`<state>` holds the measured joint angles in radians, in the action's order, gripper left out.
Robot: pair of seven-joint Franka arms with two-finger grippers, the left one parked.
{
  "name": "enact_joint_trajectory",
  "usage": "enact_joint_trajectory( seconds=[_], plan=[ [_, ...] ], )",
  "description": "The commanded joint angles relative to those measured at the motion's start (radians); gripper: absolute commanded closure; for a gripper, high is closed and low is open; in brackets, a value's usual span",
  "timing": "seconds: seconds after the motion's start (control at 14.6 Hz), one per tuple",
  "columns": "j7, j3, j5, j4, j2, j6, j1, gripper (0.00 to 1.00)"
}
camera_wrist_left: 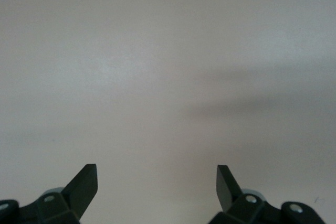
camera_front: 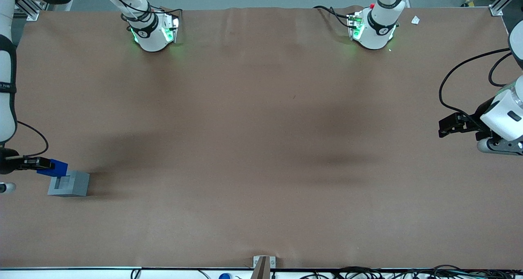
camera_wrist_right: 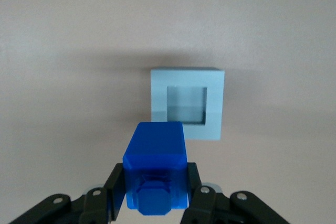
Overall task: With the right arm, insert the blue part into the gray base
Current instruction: 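Carry the blue block over the gray base's opening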
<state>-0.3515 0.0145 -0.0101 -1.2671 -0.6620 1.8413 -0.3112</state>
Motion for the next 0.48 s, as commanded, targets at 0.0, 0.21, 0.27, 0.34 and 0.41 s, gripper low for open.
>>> enact_joint_trajectory(
  seconds=[0.0, 0.21, 0.27, 0.34, 0.41],
  plan=[
    [0.011, 0.004, 0.007, 0.089, -0.068, 0.003, -0.011, 1.00],
    [0.066, 0.004, 0.007, 0.110, -0.085, 0.003, -0.012, 1.00],
    [0.068, 0.004, 0.007, 0.124, -0.096, 0.003, -0.012, 1.00],
    [0.074, 0.004, 0.007, 0.136, -0.106, 0.001, -0.012, 1.00],
    [0.086, 0.004, 0.007, 0.140, -0.111, 0.001, -0.011, 1.00]
  ],
)
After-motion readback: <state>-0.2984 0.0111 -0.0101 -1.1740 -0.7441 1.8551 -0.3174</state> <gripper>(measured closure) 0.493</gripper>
